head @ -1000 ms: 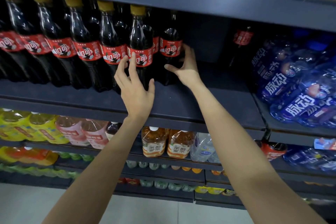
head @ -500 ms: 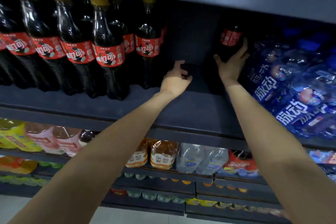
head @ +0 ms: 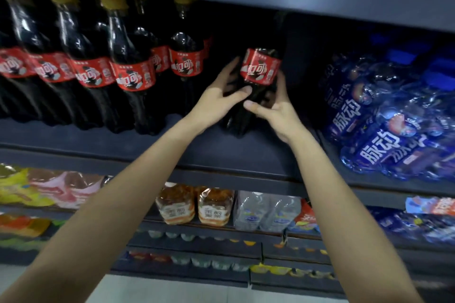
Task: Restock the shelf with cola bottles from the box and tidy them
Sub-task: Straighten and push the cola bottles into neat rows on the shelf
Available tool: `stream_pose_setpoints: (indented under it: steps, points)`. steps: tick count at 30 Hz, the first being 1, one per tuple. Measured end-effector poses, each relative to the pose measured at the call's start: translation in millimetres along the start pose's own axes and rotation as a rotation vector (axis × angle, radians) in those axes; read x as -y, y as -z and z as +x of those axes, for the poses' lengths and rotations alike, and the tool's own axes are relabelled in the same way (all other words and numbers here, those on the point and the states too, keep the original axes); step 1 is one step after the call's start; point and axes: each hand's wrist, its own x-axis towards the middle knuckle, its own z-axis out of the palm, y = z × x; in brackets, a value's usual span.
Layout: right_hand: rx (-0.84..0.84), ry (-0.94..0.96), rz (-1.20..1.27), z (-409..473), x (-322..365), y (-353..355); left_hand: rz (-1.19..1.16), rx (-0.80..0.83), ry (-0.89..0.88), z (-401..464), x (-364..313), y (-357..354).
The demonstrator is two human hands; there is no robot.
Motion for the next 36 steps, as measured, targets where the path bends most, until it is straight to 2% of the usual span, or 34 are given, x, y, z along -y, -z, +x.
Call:
stream_pose_setpoints:
  steps: [2,4,7,11,16,21,25,27,30,32,36]
  points:
    - [0.105,-0.011,0.003,-9.5,10.4,-15.3,0.131,-0.043,-0.097,-25.1,-3.0,16.0]
    - [0.14,-0.01,-0.073,-12.9,17.6,-31.1,0.216,-0.138,-0.123,-45.8,-2.8,29.2]
    - [0.124,0.064,-0.25,-14.4,26.5,-59.1,0.282,-0.27,-0.147,-68.3,3.4,42.2]
    - [0.051,0.114,-0.284,-11.6,36.6,-98.8,0.301,-0.397,-0.107,-77.7,2.7,55.6]
    - [-0.018,0.133,-0.337,-5.0,33.5,-122.4,0.693,-0.5,-0.233,-83.8,-17.9,85.9]
    - [-0.055,0.115,-0.488,-3.3,33.6,-131.4,0.855,-0.683,-0.262,-95.3,3.6,108.5]
    - [-0.012,0.069,-0.548,-6.2,35.3,-135.5,0.937,-0.655,-0.181,-95.7,22.8,118.9]
    - [0.001,0.018,-0.378,-6.2,37.6,-130.9,0.927,-0.65,-0.21,-94.9,25.0,117.7]
    - [-0.169,-0.048,0.024,3.2,41.5,-122.7,0.904,-0.664,-0.319,-90.6,21.9,106.3]
    - [-0.218,-0.115,0.056,24.9,30.0,-121.9,0.97,-0.62,-0.343,-83.6,21.8,94.5]
    - [-0.087,-0.312,0.157,64.4,-3.8,-133.7,1.118,-0.543,-0.252,-71.2,30.7,84.6]
